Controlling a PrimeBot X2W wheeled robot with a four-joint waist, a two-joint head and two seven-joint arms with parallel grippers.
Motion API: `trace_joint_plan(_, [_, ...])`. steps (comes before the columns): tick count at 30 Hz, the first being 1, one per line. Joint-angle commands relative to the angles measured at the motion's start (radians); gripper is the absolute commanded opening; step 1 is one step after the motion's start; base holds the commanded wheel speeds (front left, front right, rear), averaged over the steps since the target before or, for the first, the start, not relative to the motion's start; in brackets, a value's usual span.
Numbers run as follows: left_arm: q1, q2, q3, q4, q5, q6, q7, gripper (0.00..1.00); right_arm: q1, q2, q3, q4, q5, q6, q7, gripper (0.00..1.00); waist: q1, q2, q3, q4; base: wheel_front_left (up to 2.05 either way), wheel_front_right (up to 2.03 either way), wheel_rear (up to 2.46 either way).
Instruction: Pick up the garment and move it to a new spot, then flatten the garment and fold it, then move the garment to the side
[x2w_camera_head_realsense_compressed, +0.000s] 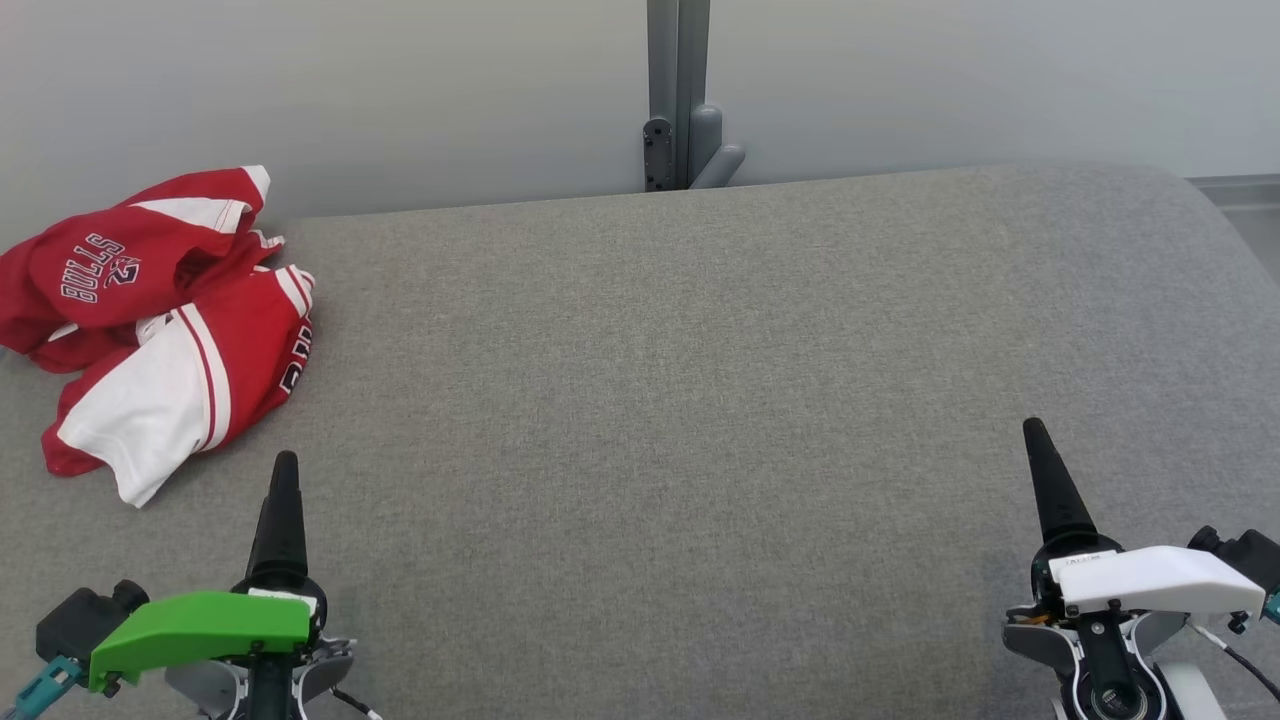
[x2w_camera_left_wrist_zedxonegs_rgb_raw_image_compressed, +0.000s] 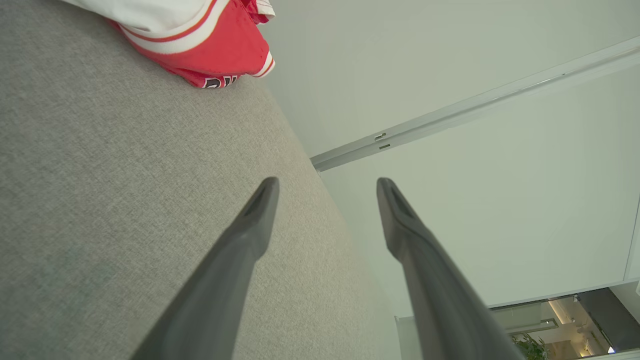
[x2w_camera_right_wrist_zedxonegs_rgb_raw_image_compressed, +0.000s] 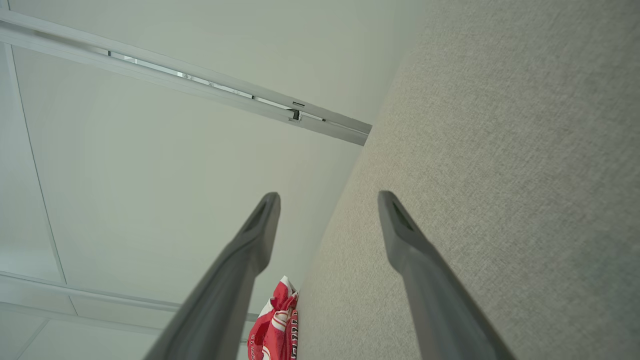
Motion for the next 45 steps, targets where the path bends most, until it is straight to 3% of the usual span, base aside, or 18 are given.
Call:
trace_joint_plan(1, [-0.003, 0.008, -0.008, -0.029, 0.047, 0.009, -0.011, 1.0, -0.003, -0.008, 0.004, -0.03, -0.04, 0.0, -0.01, 1.0, 0.0, 0.0018, 0.0, 0.0, 0.0, 0.0, 0.0])
trace_joint_plan(29, [0.053, 0.012, -0.103, -0.119, 0.591, 0.096, -0.118, 1.0, 0.029, -0.011, 0.062, -0.141, -0.496, 0.0, -0.09, 1.0, 0.0, 0.0034, 0.0, 0.0, 0.0, 0.0, 0.0])
trace_joint_plan(45, [0.086, 0.013, -0.123, -0.106, 0.773, 0.101, -0.165, 1.0, 0.045, -0.012, 0.092, -0.15, -0.704, 0.0, -0.124, 1.0, 0.0, 0.0042, 0.0, -0.001, 0.0, 0.0, 0.0])
